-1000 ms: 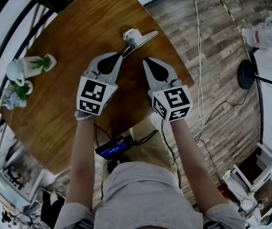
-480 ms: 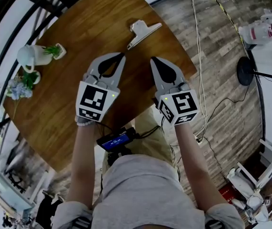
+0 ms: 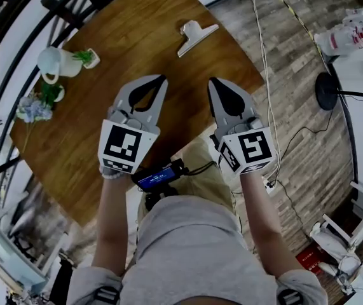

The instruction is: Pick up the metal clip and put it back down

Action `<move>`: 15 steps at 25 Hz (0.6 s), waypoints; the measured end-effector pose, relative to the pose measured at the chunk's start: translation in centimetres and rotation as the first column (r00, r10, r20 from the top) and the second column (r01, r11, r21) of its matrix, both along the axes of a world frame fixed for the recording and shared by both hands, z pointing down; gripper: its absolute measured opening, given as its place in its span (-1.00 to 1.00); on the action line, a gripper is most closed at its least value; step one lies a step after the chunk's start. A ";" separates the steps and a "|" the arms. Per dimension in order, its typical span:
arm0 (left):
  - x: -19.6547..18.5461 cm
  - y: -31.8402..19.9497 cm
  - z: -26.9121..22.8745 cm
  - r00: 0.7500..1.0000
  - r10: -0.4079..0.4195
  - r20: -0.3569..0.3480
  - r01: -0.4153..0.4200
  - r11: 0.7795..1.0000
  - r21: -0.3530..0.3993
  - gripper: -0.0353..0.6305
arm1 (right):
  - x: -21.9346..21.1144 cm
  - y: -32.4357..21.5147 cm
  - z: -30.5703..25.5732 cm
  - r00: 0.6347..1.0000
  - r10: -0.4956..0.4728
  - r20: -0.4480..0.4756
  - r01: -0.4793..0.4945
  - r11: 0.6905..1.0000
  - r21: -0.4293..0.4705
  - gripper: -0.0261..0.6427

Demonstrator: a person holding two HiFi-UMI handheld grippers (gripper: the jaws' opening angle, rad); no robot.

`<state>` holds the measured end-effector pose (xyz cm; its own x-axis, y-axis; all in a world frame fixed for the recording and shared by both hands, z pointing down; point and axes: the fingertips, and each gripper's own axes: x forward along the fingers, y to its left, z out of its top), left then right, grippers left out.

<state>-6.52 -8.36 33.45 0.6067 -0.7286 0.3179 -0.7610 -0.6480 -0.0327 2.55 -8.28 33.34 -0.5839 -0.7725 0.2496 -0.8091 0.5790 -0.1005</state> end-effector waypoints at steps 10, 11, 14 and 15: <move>-1.1 3.5 -2.8 1.000 0.022 -0.019 -0.021 0.998 0.055 -0.86 | -0.2 3.0 -2.1 1.000 0.008 -0.021 -0.007 0.999 0.048 -0.93; -1.1 3.7 -2.9 1.000 0.020 -0.021 -0.019 0.998 0.056 -0.86 | -0.1 3.3 -2.2 1.000 0.012 -0.022 -0.011 0.999 0.050 -0.93; -1.1 4.4 -3.5 0.999 0.029 -0.020 -0.027 0.997 0.072 -0.86 | 0.2 3.9 -2.8 1.000 0.024 -0.019 -0.023 0.998 0.057 -0.93; -1.2 4.6 -3.7 0.999 0.032 -0.016 -0.031 0.997 0.074 -0.86 | 0.3 4.0 -2.9 1.000 0.026 -0.017 -0.025 0.998 0.059 -0.93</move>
<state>-7.68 -3.76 29.80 0.6350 -0.7299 0.2531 -0.7409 -0.6682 -0.0680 2.83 -4.24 30.40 -0.5595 -0.8009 0.2134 -0.8251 0.5626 -0.0519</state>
